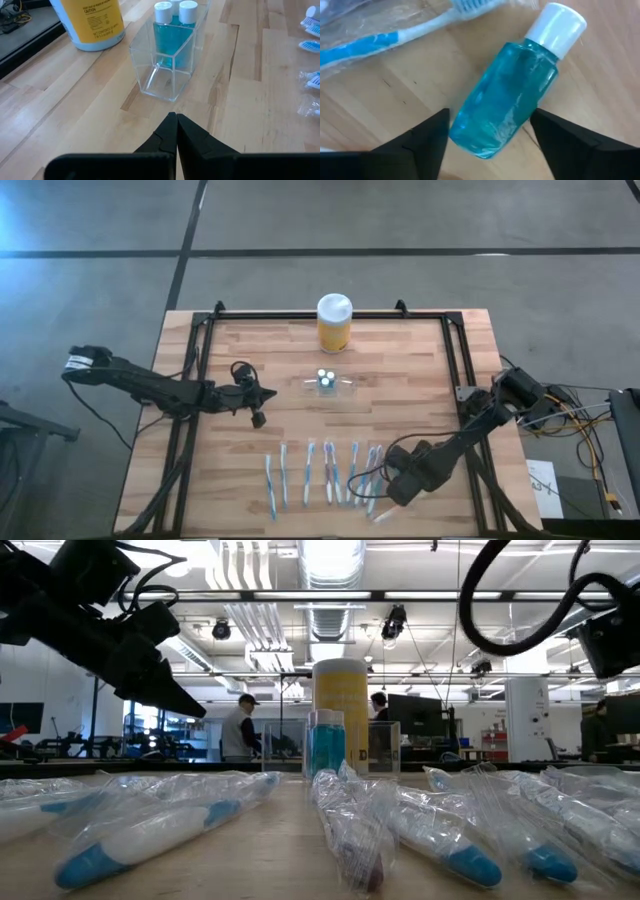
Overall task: Pick & Place toothbrushing station
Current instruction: Put the blue mouthwash into the middle of the transparent organizer
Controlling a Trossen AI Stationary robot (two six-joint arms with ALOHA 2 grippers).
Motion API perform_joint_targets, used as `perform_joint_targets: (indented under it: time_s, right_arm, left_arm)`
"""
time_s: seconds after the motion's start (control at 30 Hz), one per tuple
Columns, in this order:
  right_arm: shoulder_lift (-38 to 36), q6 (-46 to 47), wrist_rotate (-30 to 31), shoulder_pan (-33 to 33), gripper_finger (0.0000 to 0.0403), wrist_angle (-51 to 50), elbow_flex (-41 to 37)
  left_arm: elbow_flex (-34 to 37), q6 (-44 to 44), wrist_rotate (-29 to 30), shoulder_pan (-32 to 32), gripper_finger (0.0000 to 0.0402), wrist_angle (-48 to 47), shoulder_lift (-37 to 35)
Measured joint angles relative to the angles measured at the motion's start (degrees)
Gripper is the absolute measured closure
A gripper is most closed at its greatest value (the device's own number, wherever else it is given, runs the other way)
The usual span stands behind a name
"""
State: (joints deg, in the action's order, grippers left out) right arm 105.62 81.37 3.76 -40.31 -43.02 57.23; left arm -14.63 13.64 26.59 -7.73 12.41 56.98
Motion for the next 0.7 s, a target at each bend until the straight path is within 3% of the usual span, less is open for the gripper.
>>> perform_joint_targets:
  time_s: [0.37, 0.7]
  right_arm:
    - [-1.01, -3.59, 4.52, -0.02, 0.0285, -0.23, -0.12]
    - [-1.18, -4.19, 8.82, 0.07, 0.0305, -0.63, -0.38]
  left_arm:
    - [0.0, 0.36, -0.01, 0.01, 0.0394, -0.02, -0.01]
    - [0.0, 0.42, 0.0, 0.0, 0.0394, -0.02, -0.01]
